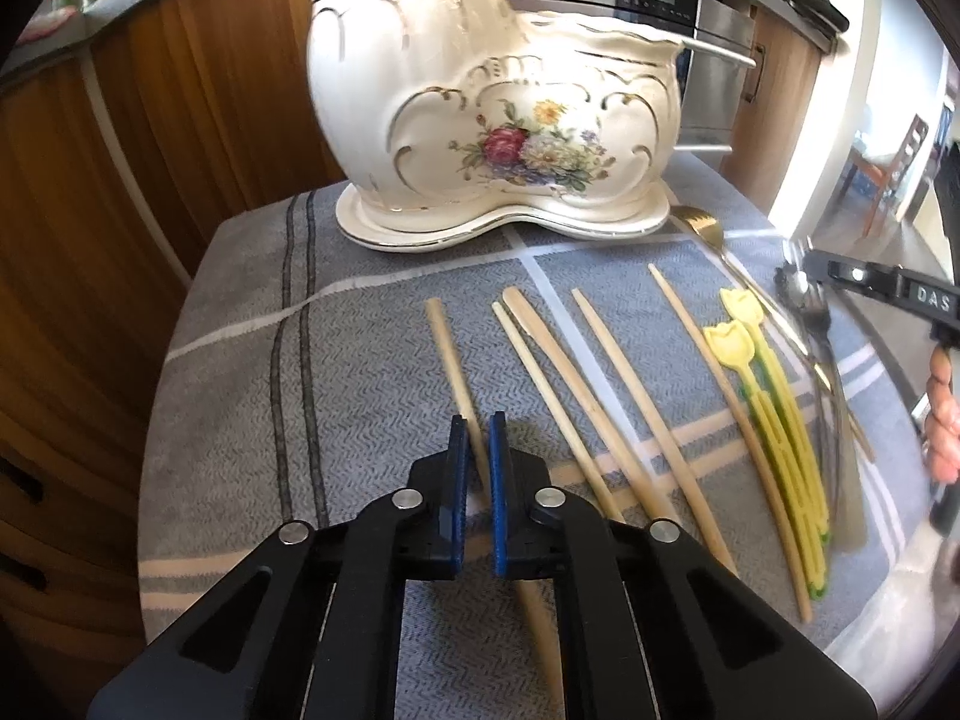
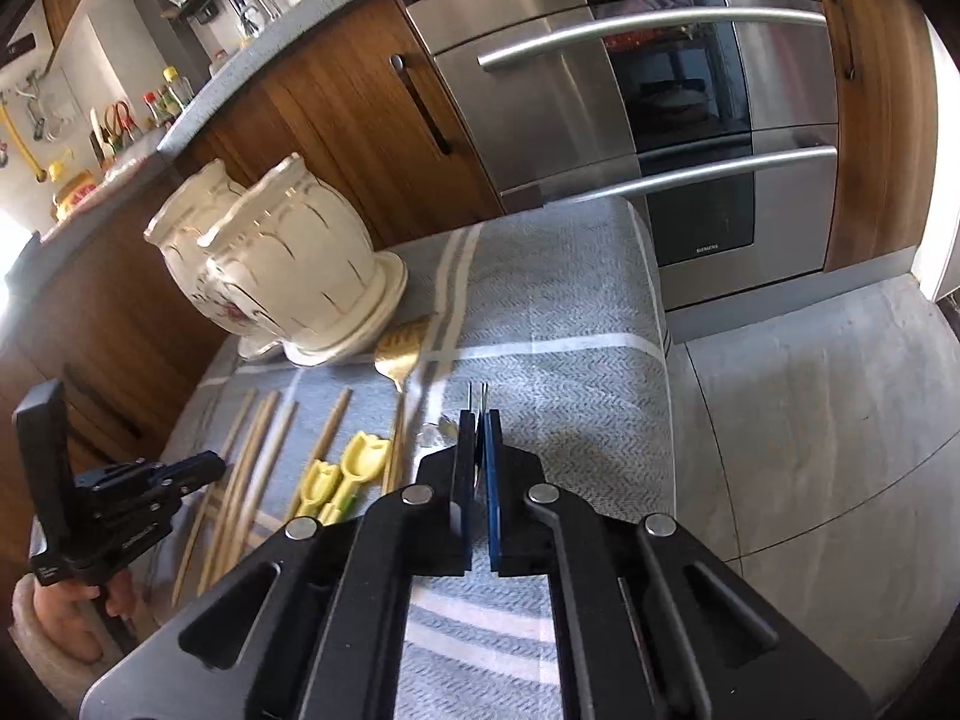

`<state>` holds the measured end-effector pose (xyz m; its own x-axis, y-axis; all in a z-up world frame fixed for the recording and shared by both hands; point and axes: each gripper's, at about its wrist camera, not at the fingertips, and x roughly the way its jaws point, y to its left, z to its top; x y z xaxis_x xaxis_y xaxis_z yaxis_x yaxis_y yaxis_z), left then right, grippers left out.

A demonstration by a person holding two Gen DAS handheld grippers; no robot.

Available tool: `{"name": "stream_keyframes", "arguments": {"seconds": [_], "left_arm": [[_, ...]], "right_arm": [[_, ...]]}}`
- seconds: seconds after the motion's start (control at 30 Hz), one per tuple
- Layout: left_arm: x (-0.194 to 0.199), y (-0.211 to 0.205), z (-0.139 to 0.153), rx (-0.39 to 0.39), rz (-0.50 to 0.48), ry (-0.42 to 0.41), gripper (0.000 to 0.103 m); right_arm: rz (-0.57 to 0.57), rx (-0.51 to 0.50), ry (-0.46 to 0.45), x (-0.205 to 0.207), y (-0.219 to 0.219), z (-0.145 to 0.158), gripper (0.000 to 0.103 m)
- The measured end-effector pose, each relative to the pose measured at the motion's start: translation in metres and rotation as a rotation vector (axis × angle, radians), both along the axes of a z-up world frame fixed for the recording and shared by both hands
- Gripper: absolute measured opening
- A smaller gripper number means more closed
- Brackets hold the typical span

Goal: Organize utensils
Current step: 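Grasp a wooden chopstick with the left tool while the right tool grasps a silver fork, then lower the chopstick into the ceramic holder with the left tool while the right drops the fork in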

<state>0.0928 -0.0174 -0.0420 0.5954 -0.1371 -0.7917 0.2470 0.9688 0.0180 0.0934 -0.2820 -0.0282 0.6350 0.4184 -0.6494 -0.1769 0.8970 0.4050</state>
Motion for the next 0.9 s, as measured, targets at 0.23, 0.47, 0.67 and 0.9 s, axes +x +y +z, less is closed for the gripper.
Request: {"name": "stream_keyframes", "arguments": {"seconds": [0.23, 0.47, 0.67, 0.9], "left_arm": [[-0.007, 0.01, 0.009, -0.063, -0.018, -0.038, 0.005], [-0.022, 0.013, 0.03, -0.049, -0.039, -0.172, 0.005], [-0.032, 0.02, 0.047, -0.072, -0.044, -0.251, 0.005], [-0.043, 0.023, 0.085, -0.139, -0.071, -0.382, 0.005]], "right_arm": [[-0.014, -0.053, -0.145, -0.028, 0.006, 0.04, 0.002], [-0.023, -0.147, -0.332, -0.059, 0.02, 0.084, 0.003], [-0.039, -0.204, -0.47, -0.078, 0.039, 0.119, 0.003], [-0.077, -0.246, -0.576, -0.07, 0.057, 0.154, 0.002]]}}
